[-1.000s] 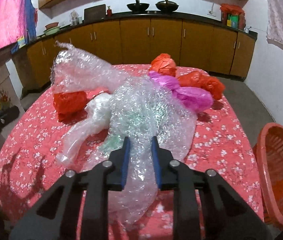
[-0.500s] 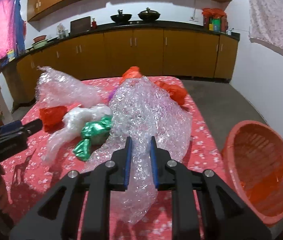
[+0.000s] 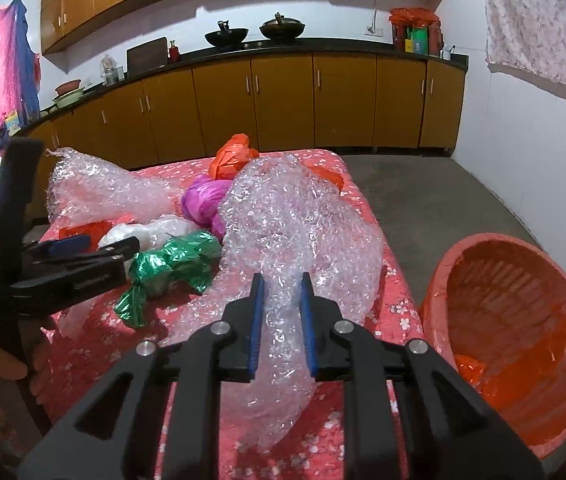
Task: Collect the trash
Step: 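Grasp the bubble wrap with the right tool while the left tool grasps the white bag, then carry the bubble wrap and white bag over the orange basket and open both tools, then grasp the green bag with the right tool while the left tool grasps the red bag, then carry the green bag into the basket and open the right tool while the left tool holds the red bag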
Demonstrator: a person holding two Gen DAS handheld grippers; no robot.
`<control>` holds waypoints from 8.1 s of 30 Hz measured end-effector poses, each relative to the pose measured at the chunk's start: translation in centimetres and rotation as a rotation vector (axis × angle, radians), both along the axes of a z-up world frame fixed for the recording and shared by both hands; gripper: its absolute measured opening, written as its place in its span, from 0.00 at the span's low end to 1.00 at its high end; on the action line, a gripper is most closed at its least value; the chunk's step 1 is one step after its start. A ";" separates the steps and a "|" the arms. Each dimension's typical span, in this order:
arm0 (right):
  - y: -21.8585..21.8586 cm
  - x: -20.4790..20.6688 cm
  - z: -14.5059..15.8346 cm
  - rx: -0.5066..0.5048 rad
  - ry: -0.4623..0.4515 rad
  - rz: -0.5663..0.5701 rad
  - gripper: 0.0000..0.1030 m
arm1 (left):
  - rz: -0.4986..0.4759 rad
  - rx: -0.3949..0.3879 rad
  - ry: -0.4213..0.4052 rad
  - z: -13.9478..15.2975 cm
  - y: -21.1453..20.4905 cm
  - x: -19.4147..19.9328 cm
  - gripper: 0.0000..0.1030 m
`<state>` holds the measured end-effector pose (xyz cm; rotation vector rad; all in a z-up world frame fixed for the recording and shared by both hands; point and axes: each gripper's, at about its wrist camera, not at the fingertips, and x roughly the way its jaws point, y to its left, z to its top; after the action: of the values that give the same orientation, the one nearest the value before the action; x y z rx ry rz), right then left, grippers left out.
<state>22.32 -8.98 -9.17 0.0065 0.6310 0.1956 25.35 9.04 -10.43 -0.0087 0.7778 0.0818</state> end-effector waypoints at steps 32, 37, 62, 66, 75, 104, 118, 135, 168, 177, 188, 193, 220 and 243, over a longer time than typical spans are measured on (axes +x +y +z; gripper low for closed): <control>-1.2 -4.0 4.3 0.017 -0.081 0.000 0.18 | 0.022 -0.046 -0.133 6.3 0.8 -6.9 0.37; -3.0 -5.1 5.4 0.022 -0.096 -0.028 0.18 | -0.010 -0.052 -0.159 7.9 -1.1 -7.6 0.37; -16.7 -7.5 3.5 -0.030 -0.074 -0.300 0.18 | -0.294 -0.106 -0.143 8.1 -15.2 -6.6 0.37; -18.4 -7.4 2.8 -0.039 -0.063 -0.330 0.18 | -0.339 -0.116 -0.125 7.6 -17.7 -5.8 0.37; -21.0 -6.6 1.3 -0.032 -0.039 -0.374 0.18 | -0.414 -0.135 -0.085 5.7 -22.2 -4.6 0.37; -24.7 -5.1 -0.9 0.029 -0.023 -0.391 0.35 | -0.531 -0.172 0.012 2.5 -28.3 -1.3 0.53; -23.5 -5.7 -0.3 -0.014 -0.055 -0.405 0.62 | -0.440 -0.144 -0.034 3.4 -24.5 -2.3 0.65; -12.0 -3.4 1.6 -0.011 -0.088 -0.173 0.66 | -0.086 -0.053 -0.149 4.4 -6.6 -6.9 0.71; 13.6 5.7 -2.1 -0.094 0.089 0.010 0.54 | 0.308 -0.071 -0.146 1.7 13.4 -7.2 0.86; 12.8 5.0 -2.4 -0.100 0.107 0.048 0.38 | 0.245 -0.083 -0.134 1.9 11.0 -5.2 0.93; 9.3 4.0 -2.4 -0.069 0.114 0.012 0.38 | 0.195 -0.050 -0.076 1.1 8.6 -1.7 0.94; 8.9 3.9 -2.4 -0.069 0.115 0.019 0.38 | 0.227 -0.059 -0.052 0.9 9.4 0.4 0.93; 7.4 1.6 -0.5 -0.065 0.062 0.039 0.31 | 0.240 -0.053 -0.046 1.8 10.2 -3.9 0.49; 7.2 2.0 -0.6 0.050 0.073 -0.026 0.70 | 0.214 -0.043 -0.070 3.5 9.0 -6.7 0.50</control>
<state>24.35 -1.80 -9.80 0.0700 0.6983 0.1863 18.69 18.02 -6.89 -0.1350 0.7070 0.2663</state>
